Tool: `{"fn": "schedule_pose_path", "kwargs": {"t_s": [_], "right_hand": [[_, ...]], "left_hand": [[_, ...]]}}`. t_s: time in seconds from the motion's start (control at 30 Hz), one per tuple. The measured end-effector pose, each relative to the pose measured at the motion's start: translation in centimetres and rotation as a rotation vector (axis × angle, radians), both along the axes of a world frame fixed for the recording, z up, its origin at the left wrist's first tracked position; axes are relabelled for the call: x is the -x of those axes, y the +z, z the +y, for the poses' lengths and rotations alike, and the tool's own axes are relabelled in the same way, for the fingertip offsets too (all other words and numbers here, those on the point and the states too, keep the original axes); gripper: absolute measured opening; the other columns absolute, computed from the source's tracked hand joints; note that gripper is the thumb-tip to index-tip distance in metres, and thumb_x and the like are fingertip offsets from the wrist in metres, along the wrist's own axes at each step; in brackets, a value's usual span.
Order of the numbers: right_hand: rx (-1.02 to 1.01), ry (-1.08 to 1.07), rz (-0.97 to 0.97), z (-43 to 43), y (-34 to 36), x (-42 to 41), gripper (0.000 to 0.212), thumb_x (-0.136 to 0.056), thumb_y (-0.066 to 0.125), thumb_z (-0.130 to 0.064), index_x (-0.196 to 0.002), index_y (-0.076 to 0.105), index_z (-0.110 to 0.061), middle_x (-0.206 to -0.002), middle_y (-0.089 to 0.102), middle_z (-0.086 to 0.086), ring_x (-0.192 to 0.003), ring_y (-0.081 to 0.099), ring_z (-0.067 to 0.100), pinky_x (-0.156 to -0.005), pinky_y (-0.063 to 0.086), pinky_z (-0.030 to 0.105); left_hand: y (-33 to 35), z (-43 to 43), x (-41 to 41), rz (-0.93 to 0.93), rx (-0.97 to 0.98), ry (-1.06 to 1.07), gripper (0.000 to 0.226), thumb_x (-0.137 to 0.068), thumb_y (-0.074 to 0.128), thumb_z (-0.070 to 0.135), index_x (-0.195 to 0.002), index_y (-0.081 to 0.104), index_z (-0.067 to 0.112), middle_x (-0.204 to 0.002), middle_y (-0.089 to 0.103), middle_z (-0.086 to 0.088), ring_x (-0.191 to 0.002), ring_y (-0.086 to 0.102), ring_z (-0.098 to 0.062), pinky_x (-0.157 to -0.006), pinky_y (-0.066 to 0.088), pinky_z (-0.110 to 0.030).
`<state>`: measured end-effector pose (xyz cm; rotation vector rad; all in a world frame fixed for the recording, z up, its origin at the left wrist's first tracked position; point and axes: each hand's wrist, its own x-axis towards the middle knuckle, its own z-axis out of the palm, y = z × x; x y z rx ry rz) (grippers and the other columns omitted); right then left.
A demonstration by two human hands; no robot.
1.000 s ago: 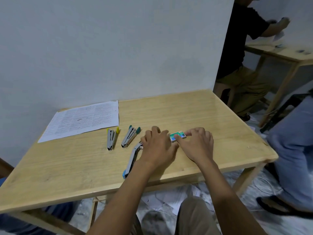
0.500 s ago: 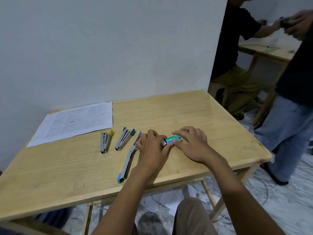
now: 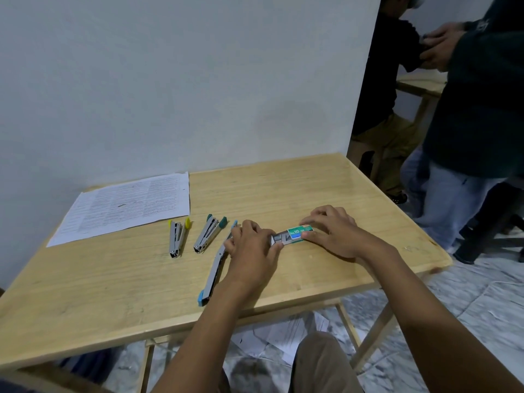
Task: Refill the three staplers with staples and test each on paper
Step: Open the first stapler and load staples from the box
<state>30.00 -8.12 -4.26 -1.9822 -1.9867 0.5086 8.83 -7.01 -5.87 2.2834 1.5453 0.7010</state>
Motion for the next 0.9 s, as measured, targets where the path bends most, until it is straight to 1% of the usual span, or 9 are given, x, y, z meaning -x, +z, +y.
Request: {"fn": "schedule_pose_path", "kwargs": {"t_s": [0.1,0.2,0.37,0.47,0.53,0.57,0.67,0.77,0.9], "right_hand": [[-0.134,-0.011,0.085,0.0,0.3,1.2,0.029,-0.093,0.054,-0.052,-0.121,0.059,-0.045,-0.137,0.044,-0.011,-0.132,0.029,0.013,-0.109,0.026,0.037],[-0.201,0.025,0.048,0.1,0.7,2.9,0.016,-0.093,0.057,-0.048,-0.107,0.065,-0.044,-0.132,0.047,-0.015,-0.129,0.032,0.011,-0.110,0.026,0.039],[-0.139,0.058,-0.151,0.6,1.3,4.7,0.025,-0.091,0.059,-0.051,-0.107,0.072,-0.037,-0.128,0.053,-0.012,-0.127,0.035,0.014,-0.116,0.019,0.044],[-0.097,0.011,-0.128,1.4,1.3,4.9,0.018,-0.084,0.067,-0.054,-0.092,0.073,-0.039,-0.123,0.057,-0.010,-0.125,0.037,0.017,-0.113,0.024,0.046],[-0.070,-0.022,-0.116,1.6,1.6,5.2,0.015,-0.077,0.071,-0.058,-0.079,0.069,-0.043,-0.122,0.058,-0.006,-0.125,0.038,0.022,-0.110,0.028,0.047],[-0.059,-0.027,-0.112,1.8,1.7,5.2,0.015,-0.075,0.072,-0.057,-0.076,0.069,-0.043,-0.121,0.058,-0.004,-0.125,0.038,0.023,-0.109,0.029,0.046],[0.005,-0.035,-0.115,2.2,2.4,5.5,0.014,-0.075,0.076,-0.052,-0.079,0.075,-0.038,-0.115,0.058,-0.001,-0.120,0.038,0.023,-0.103,0.032,0.042],[0.075,-0.038,-0.083,2.7,2.7,5.5,0.015,-0.070,0.078,-0.055,-0.071,0.073,-0.041,-0.111,0.057,-0.002,-0.121,0.040,0.027,-0.099,0.040,0.045],[0.122,-0.039,-0.047,2.2,3.1,5.2,0.006,-0.078,0.073,-0.045,-0.081,0.074,-0.040,-0.121,0.053,0.000,-0.118,0.042,0.026,-0.095,0.043,0.042]], "left_hand": [[-0.1,-0.2,0.0,-0.017,-0.013,-0.002,0.028,-0.095,0.053,0.044,-0.117,0.064,0.031,-0.111,0.033,0.007,-0.104,0.021,-0.010,-0.085,0.014,-0.031],[-0.3,-0.3,0.0,-0.044,-0.022,-0.008,0.026,-0.095,0.053,0.044,-0.113,0.064,0.029,-0.110,0.032,0.007,-0.101,0.017,-0.008,-0.086,0.012,-0.029],[-0.2,-0.3,0.0,-0.033,-0.007,-0.016,0.027,-0.096,0.051,0.047,-0.114,0.064,0.031,-0.110,0.034,0.007,-0.104,0.020,-0.010,-0.087,0.015,-0.031],[0.1,-0.3,0.0,-0.007,0.000,-0.019,0.031,-0.096,0.049,0.048,-0.117,0.063,0.030,-0.113,0.036,0.006,-0.111,0.026,-0.015,-0.089,0.018,-0.033],[0.1,-0.2,0.1,0.019,0.009,-0.019,0.032,-0.096,0.048,0.048,-0.119,0.062,0.030,-0.118,0.039,0.002,-0.116,0.028,-0.018,-0.092,0.020,-0.035],[0.1,-0.2,0.2,0.028,0.014,-0.017,0.033,-0.096,0.048,0.048,-0.120,0.062,0.030,-0.121,0.040,0.001,-0.118,0.028,-0.019,-0.094,0.020,-0.036],[0.2,-0.1,0.1,0.035,0.023,-0.018,0.034,-0.096,0.049,0.048,-0.121,0.061,0.030,-0.124,0.041,0.000,-0.119,0.028,-0.021,-0.095,0.021,-0.037],[0.3,0.0,0.0,0.047,0.017,-0.017,0.033,-0.096,0.049,0.048,-0.121,0.062,0.029,-0.125,0.042,-0.001,-0.119,0.029,-0.023,-0.094,0.021,-0.038],[0.2,-0.1,0.0,0.037,0.028,-0.021,0.034,-0.096,0.049,0.048,-0.122,0.061,0.030,-0.125,0.042,-0.001,-0.120,0.029,-0.023,-0.094,0.020,-0.038]]}}
